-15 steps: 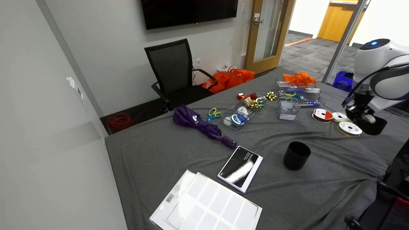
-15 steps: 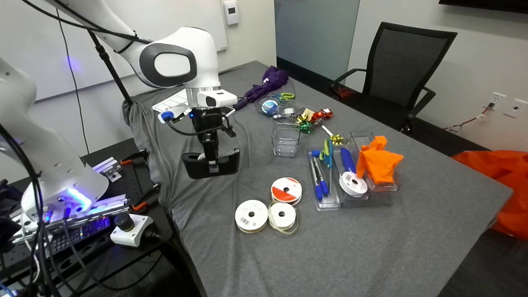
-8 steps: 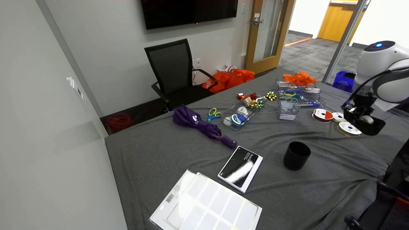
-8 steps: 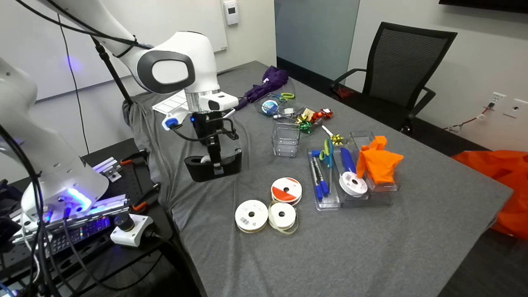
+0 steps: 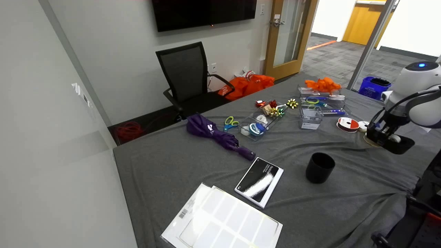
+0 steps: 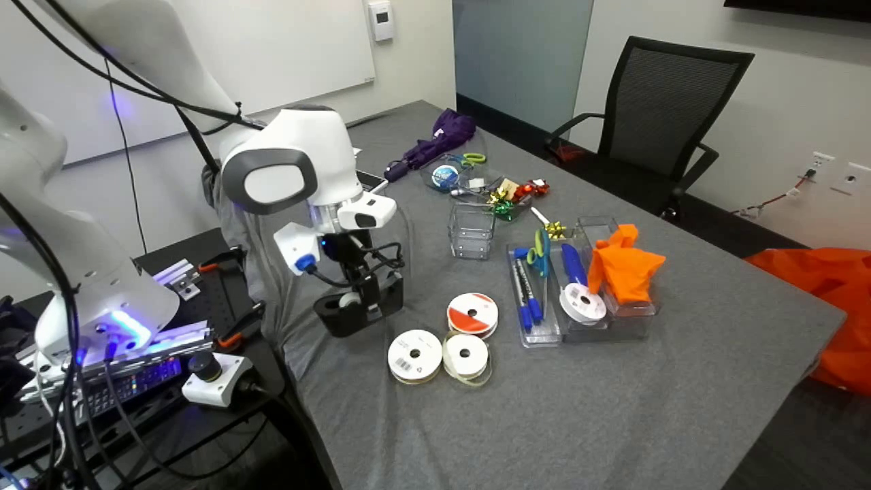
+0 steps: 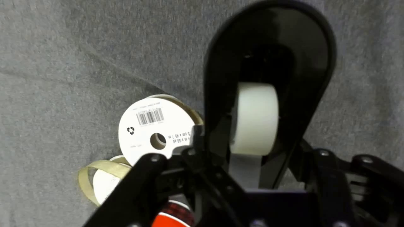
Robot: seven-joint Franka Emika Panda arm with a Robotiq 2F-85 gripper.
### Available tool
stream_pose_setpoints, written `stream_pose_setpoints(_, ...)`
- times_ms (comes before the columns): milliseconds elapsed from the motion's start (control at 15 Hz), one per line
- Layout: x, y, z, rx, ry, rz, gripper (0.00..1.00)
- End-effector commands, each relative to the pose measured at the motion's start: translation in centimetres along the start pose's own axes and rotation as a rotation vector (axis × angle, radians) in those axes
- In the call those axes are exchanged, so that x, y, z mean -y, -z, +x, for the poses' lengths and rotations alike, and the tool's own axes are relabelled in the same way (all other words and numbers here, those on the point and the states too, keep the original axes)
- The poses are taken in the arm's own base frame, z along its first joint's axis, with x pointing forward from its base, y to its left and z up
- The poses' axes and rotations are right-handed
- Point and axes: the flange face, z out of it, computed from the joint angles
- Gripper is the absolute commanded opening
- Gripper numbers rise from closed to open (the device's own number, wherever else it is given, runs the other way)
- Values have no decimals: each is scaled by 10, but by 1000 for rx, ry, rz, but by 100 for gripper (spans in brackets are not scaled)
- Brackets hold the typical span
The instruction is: Remove the tape dispenser from the black object
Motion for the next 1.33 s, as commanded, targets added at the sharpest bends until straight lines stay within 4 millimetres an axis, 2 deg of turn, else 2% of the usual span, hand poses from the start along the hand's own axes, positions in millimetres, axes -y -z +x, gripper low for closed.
stream_pose_setpoints(0,-6,-24,-22,-35,157,41,36)
stream_pose_setpoints(267,-11,-46,-47,-48,348,73,36)
stream_pose_setpoints(600,-30,-54,-65,-46,493,93,36)
stream_pose_setpoints(667,-34,-54,-68,-47,510,95,51)
stream_pose_setpoints(733,-37,-53,-71,-50,525,97,86)
stream_pose_setpoints(800,-41,-51,-74,-54,537,98,88)
stream_pose_setpoints(933,-48,-45,-79,-67,558,105,99)
stream_pose_setpoints(1267,-55,-21,-87,-109,580,125,100)
